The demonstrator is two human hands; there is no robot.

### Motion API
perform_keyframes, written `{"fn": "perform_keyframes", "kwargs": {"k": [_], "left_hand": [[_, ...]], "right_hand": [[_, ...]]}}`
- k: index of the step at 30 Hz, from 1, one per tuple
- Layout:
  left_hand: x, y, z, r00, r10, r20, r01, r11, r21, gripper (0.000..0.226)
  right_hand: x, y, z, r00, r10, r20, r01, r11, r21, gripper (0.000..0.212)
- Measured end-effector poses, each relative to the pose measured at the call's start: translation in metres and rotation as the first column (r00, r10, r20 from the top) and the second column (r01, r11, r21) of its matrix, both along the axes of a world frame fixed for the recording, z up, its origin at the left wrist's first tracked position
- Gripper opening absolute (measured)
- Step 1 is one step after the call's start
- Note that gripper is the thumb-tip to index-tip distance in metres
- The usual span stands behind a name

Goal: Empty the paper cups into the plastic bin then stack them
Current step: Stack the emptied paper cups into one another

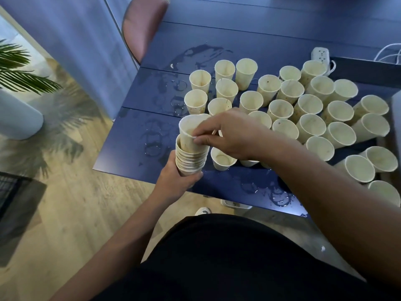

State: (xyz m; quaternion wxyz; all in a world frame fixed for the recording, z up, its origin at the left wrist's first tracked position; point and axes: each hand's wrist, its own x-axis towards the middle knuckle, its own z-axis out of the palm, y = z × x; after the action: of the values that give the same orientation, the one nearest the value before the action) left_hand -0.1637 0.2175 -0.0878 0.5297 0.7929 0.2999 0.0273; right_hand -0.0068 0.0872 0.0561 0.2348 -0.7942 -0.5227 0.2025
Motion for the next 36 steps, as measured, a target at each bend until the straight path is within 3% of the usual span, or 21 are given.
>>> {"fn": "perform_keyframes", "kwargs": {"k": [3,8,10,13,17,22,25,29,33,36], "left_hand": [[0.005,0.000,0.001,1.000,-0.009,0.020,0.010,1.000,-0.012,0.064],[0.005,0.002,-0.002,1.000,-0.007,0.024,0.008,1.000,-0.029,0.065],[0.004,0.003,-0.004,1.000,0.009,0.023,-0.008,0.999,-0.043,0.066],[0.004,0.004,-0.004,1.000,0.009,0.001,-0.009,0.999,-0.051,0.065],[0.002,0.004,-0.007,0.999,-0.024,-0.035,0.023,0.999,-0.026,0.067],[-0.005,0.004,-0.017,0.998,-0.005,-0.060,0.003,0.999,-0.036,0.066],[-0.005,0.004,-0.019,0.998,-0.007,-0.059,0.005,0.999,-0.037,0.066],[-0.001,0.005,-0.016,0.999,-0.004,-0.051,0.003,0.999,-0.034,0.066],[0.004,0.007,-0.015,0.999,0.003,-0.048,-0.005,0.999,-0.040,0.067],[0.005,0.008,-0.016,0.998,0.002,-0.056,-0.005,0.999,-0.051,0.068]], "right_hand": [[-0.006,0.005,-0.019,0.999,0.032,0.003,-0.032,0.998,-0.054,0.021],[-0.007,0.001,-0.042,0.999,0.005,-0.043,-0.004,0.999,0.032,0.033],[-0.005,-0.003,-0.049,0.993,-0.085,-0.076,0.095,0.987,0.133,0.046],[0.000,-0.012,-0.061,0.962,-0.271,-0.042,0.273,0.939,0.209,0.043],[0.002,-0.016,-0.072,0.948,-0.299,0.111,0.311,0.942,-0.123,0.050],[-0.005,-0.022,-0.081,0.906,-0.400,0.138,0.410,0.910,-0.053,0.050],[-0.006,-0.021,-0.093,0.920,-0.296,0.257,0.344,0.924,-0.167,0.042],[-0.006,-0.026,-0.107,0.945,-0.122,0.305,0.214,0.933,-0.290,0.023],[-0.007,-0.030,-0.115,0.942,-0.161,0.296,0.229,0.950,-0.213,0.026],[0.000,-0.032,-0.107,0.939,-0.282,0.195,0.292,0.956,-0.025,0.025]]}}
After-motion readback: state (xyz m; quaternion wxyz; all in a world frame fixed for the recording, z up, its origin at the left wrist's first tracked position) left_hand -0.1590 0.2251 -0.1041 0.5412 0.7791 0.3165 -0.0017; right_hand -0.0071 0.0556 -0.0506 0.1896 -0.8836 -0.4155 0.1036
